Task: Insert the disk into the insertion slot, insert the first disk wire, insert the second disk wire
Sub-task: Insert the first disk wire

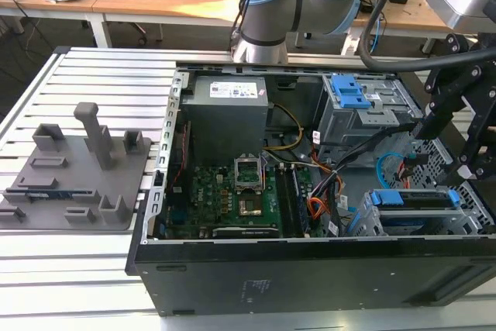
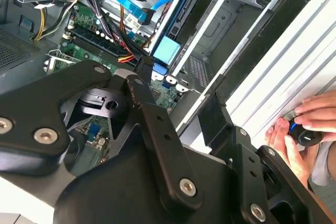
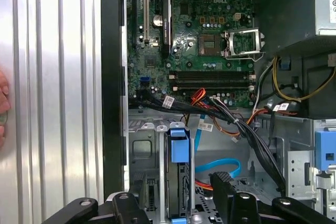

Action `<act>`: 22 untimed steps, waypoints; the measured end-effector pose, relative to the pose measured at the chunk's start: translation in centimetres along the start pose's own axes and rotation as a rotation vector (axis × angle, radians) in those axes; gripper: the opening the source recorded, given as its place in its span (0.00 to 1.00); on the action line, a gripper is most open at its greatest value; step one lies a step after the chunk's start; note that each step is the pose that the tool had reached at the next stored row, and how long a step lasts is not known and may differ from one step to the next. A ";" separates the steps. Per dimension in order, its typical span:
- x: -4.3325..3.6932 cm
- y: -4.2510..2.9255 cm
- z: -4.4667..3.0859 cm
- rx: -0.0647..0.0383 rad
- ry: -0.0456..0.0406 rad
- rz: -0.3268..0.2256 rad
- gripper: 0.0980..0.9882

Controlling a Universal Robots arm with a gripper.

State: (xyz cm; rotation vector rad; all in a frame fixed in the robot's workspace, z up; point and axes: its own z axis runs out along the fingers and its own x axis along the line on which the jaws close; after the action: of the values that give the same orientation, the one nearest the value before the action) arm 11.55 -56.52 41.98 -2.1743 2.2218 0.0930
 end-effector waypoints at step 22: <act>-4.77 0.76 1.05 0.086 0.3486 0.068 0.49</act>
State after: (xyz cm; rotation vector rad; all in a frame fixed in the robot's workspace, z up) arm 10.88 -51.67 41.26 -2.2105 2.4175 -0.4035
